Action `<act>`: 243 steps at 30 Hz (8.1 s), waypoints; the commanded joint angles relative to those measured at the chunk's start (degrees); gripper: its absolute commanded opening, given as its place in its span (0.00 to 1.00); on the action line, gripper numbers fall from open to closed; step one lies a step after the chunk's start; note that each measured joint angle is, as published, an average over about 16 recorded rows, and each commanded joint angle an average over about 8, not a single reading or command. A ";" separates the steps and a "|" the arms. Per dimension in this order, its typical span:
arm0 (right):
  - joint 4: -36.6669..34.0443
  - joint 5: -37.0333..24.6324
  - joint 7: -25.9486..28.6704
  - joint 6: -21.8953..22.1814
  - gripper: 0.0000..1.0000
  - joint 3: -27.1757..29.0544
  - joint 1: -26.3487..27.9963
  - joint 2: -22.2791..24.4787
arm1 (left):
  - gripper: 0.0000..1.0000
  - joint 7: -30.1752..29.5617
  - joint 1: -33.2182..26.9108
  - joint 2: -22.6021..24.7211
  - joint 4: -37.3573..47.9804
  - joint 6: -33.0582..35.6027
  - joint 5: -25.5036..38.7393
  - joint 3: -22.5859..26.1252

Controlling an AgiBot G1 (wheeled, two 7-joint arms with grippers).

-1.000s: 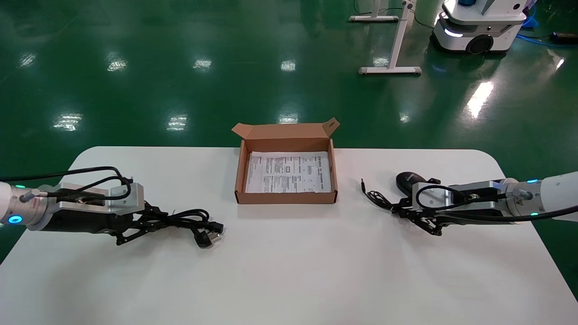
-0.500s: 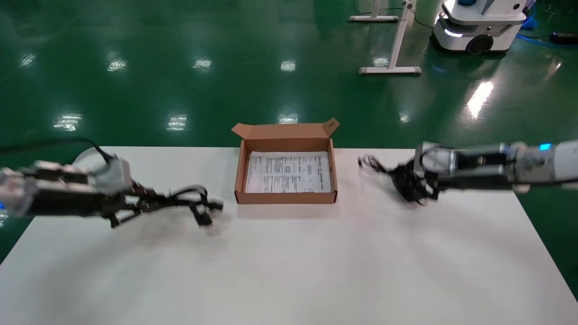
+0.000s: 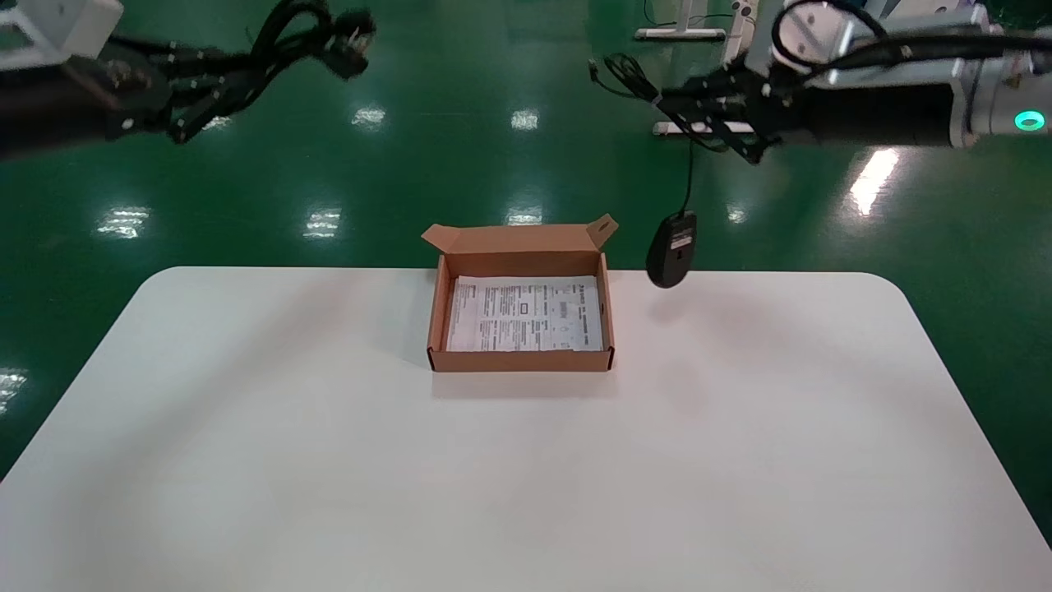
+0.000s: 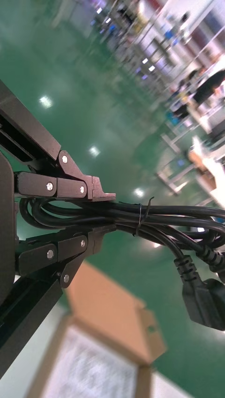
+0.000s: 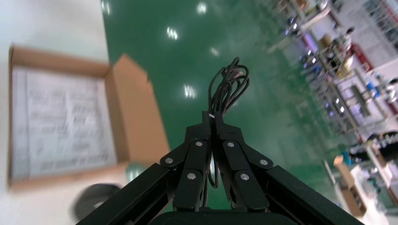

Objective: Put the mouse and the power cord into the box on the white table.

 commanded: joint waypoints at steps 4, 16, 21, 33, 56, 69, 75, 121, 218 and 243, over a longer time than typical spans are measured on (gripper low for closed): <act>0.71 1.46 1.19 0.06 0.00 0.86 0.81 -2.96 | 0.00 -0.09 -0.46 2.00 -2.15 -2.84 -2.10 -1.48; -0.36 0.23 -2.00 1.57 0.00 -0.51 -5.03 -11.03 | 0.00 -2.19 1.35 1.08 -9.67 -1.80 -1.28 -0.79; -1.35 -1.13 -4.06 2.65 0.00 -1.63 -6.78 -13.16 | 0.00 -4.95 2.63 -1.00 -13.21 -1.63 -0.56 -0.31; 3.89 -2.30 -3.97 8.43 0.00 -5.96 -11.84 -15.10 | 0.00 -13.76 7.09 -5.37 -25.26 -3.84 1.00 0.57; 12.19 3.11 3.83 27.05 1.00 -19.38 -16.69 -15.03 | 0.00 -31.00 16.19 -10.44 -46.31 -7.60 6.00 4.22; 3.93 6.84 4.34 28.86 1.00 -20.47 -9.01 -10.63 | 0.00 -23.98 16.79 2.36 -34.92 -8.61 8.95 8.38; 0.34 8.33 1.88 21.71 1.00 -19.43 -6.41 -4.40 | 0.00 -16.51 15.30 12.54 -23.32 -9.52 8.90 9.43; 6.41 17.10 7.53 0.88 1.00 -11.16 -13.21 7.80 | 1.00 -10.40 19.15 15.64 -16.03 -5.90 1.01 6.44; 64.38 39.68 44.68 -12.63 1.00 14.83 -48.24 28.24 | 1.00 -37.02 47.99 -17.15 -69.60 16.25 -34.62 -12.40; 64.29 39.62 44.66 -12.62 1.00 14.78 -48.17 28.20 | 1.00 -37.02 47.97 -17.13 -69.54 16.23 -34.57 -12.40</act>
